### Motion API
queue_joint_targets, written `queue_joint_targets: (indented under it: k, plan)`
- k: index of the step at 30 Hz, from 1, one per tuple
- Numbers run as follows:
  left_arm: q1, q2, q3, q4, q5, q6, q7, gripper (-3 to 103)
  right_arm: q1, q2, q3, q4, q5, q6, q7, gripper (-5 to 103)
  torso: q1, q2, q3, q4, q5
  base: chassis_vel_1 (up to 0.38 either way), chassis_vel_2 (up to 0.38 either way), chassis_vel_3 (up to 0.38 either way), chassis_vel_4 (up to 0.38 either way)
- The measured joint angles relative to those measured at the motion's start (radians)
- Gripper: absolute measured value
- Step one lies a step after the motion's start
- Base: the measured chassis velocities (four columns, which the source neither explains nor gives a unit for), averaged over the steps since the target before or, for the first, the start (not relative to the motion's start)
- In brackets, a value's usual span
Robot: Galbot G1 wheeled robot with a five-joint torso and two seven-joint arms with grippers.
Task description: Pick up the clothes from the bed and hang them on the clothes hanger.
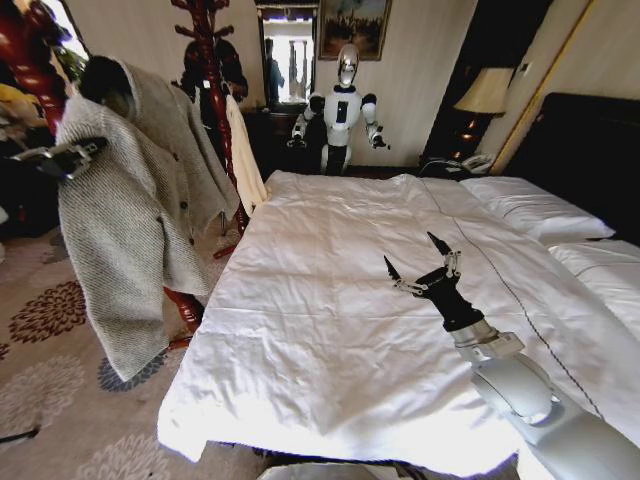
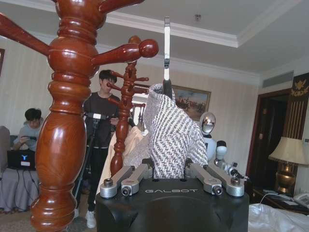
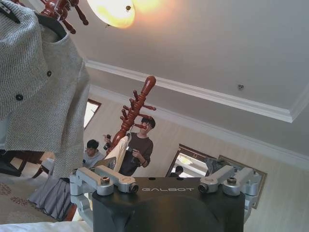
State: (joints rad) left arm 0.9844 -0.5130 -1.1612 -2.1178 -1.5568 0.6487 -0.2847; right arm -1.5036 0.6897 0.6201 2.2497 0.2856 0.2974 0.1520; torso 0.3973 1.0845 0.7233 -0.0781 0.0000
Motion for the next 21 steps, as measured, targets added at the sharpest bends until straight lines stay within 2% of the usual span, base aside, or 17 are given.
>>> queue_joint_targets:
  k: [13, 21]
  plan:
    - [0.023, -0.032, -0.056, 0.009, -0.012, -0.008, -0.030, 23, 0.000, 0.008, 0.003, -0.002, -0.009, 0.000, 0.002, 100, 0.000, 0.000, 0.000, 0.0002, 0.0003, 0.000, 0.000, 0.000, 0.000]
    - [-0.006, -0.004, 0.020, 0.083, 0.015, -0.008, 0.007, 23, -0.011, 0.007, 0.006, 0.004, -0.012, 0.000, 0.002, 100, 0.000, 0.000, 0.000, 0.0000, 0.0000, 0.000, 0.000, 0.000, 0.000]
